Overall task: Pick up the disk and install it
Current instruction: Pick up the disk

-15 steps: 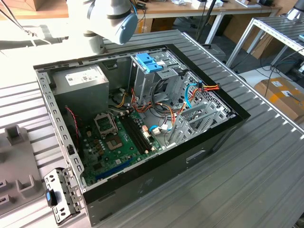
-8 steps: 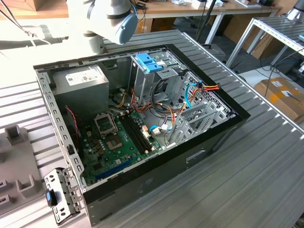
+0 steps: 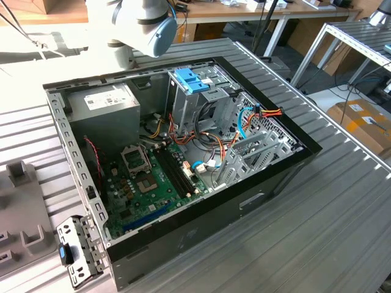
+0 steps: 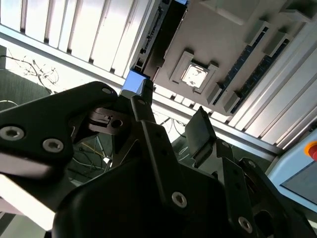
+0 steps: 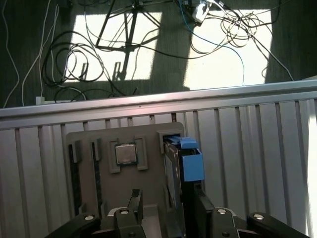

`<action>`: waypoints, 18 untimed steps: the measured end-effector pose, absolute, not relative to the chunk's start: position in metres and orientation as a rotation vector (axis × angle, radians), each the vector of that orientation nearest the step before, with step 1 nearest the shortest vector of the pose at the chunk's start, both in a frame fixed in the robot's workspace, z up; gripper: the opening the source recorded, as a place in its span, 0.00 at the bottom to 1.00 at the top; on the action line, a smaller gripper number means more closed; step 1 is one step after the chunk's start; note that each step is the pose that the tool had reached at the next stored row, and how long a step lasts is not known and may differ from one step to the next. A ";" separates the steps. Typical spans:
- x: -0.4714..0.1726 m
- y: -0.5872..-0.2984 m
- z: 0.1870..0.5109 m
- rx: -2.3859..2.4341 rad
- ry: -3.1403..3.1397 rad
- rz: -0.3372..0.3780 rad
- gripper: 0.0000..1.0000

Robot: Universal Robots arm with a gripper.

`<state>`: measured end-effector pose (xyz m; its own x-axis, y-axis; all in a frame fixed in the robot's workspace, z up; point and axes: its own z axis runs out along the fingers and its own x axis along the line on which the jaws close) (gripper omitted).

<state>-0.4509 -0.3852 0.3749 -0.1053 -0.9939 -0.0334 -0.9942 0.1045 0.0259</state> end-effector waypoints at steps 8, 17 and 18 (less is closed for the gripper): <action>-0.451 -0.382 0.371 -2.096 2.329 0.065 0.54; -0.451 -0.371 0.361 -2.097 2.329 0.066 0.54; -0.451 -0.370 0.361 -2.097 2.329 0.066 0.54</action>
